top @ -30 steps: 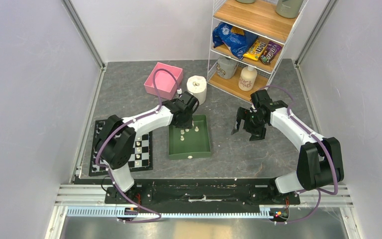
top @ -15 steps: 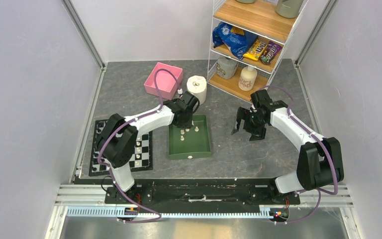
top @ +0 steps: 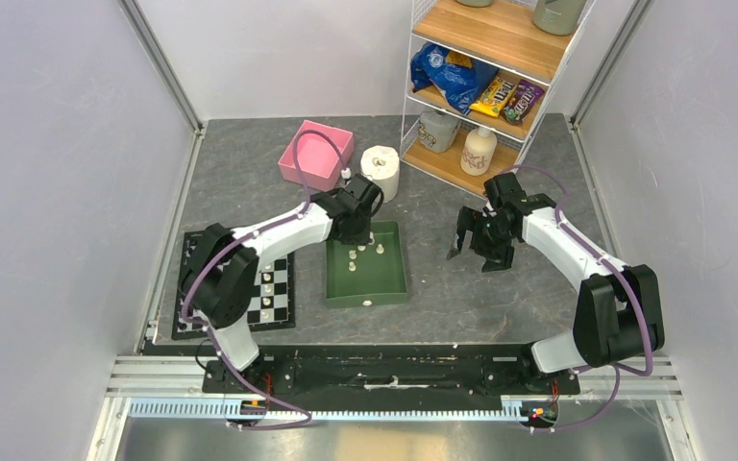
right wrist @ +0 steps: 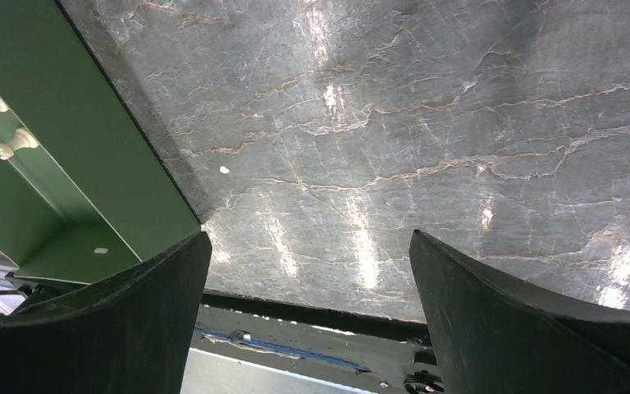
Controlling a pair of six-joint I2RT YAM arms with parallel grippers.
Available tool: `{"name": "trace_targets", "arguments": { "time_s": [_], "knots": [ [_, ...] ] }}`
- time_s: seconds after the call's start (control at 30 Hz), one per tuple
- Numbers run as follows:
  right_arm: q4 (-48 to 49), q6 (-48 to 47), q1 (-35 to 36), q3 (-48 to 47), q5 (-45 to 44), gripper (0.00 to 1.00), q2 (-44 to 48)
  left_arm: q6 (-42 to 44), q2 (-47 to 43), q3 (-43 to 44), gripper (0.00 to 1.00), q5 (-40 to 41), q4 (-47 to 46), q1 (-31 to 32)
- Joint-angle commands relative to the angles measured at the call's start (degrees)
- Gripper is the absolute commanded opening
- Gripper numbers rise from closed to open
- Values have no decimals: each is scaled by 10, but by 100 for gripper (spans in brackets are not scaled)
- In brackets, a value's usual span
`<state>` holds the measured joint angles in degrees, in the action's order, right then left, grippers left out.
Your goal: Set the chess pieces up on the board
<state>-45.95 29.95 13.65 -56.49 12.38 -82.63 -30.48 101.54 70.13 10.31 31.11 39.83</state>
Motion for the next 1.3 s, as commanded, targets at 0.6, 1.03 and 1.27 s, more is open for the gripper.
{"name": "trace_targets", "arguments": {
  "time_s": [0.6,1.03,1.27],
  "knots": [
    [7,-3,-2,0,10,99,-5,-51,-341,-135,3,83,104,-107],
    [9,-3,-2,0,12,99,-8,-22,-327,-212,2,45,102,-230],
    [10,-4,-2,3,13,99,-12,-5,-321,-239,2,11,76,-256]
  ]
}}
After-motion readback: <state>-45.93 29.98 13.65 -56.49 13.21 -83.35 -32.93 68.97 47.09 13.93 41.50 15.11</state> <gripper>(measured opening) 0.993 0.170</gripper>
